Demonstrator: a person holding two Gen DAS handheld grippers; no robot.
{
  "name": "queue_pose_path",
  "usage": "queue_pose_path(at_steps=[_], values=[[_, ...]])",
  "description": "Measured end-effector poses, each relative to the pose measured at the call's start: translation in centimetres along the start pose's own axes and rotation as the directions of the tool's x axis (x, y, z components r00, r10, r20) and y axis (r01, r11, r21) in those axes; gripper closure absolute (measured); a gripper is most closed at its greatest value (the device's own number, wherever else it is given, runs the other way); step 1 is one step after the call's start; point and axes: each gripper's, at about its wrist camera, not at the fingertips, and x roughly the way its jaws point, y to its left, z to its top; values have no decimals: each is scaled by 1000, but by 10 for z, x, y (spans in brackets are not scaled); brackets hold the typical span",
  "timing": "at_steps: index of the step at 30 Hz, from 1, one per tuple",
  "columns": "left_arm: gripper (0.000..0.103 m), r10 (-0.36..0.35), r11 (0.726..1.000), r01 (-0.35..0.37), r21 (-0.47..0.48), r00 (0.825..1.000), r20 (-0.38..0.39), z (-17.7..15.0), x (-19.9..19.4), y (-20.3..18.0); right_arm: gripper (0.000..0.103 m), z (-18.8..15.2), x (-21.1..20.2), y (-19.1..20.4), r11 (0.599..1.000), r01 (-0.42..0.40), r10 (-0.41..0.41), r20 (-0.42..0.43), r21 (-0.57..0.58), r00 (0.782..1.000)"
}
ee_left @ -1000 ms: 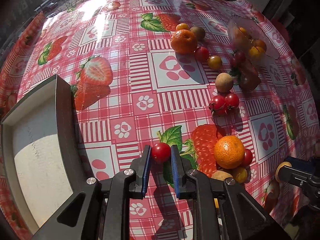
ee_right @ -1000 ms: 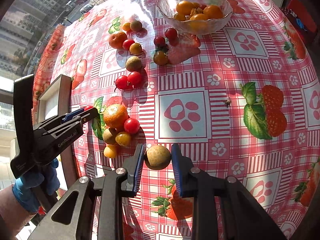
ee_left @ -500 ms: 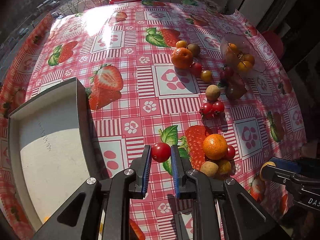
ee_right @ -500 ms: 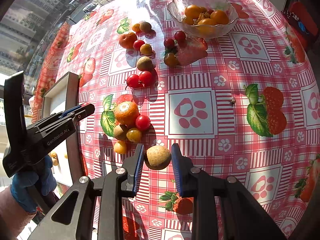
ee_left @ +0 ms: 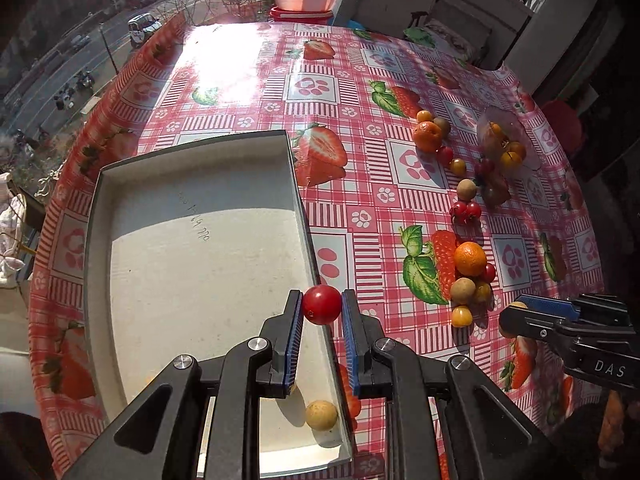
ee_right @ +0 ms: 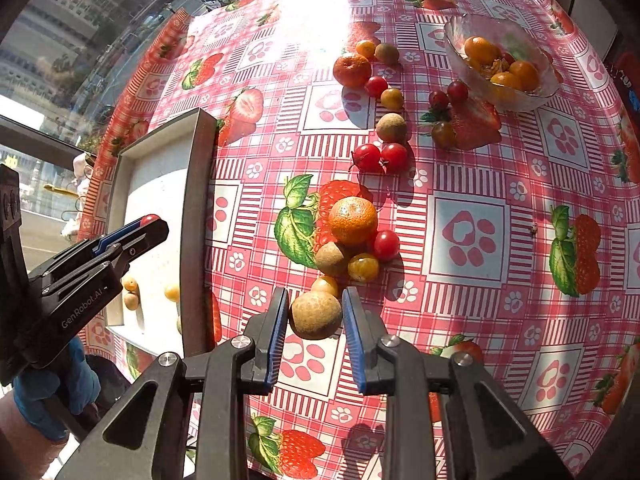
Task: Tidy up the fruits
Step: 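Lift and carry both held fruits over the white tray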
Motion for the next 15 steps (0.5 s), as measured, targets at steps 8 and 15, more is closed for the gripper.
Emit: queue_pose_path(at_steps=[8,15], values=[[83,46,997,-50,-67,998,-48,-38,-3,52,73,1,20,63,994,-31,27,-42,-107,999],[83,53,995,-62,-84,993,-107,-67,11,73,73,2,44,117,978,-64,47,-92,-198,995]])
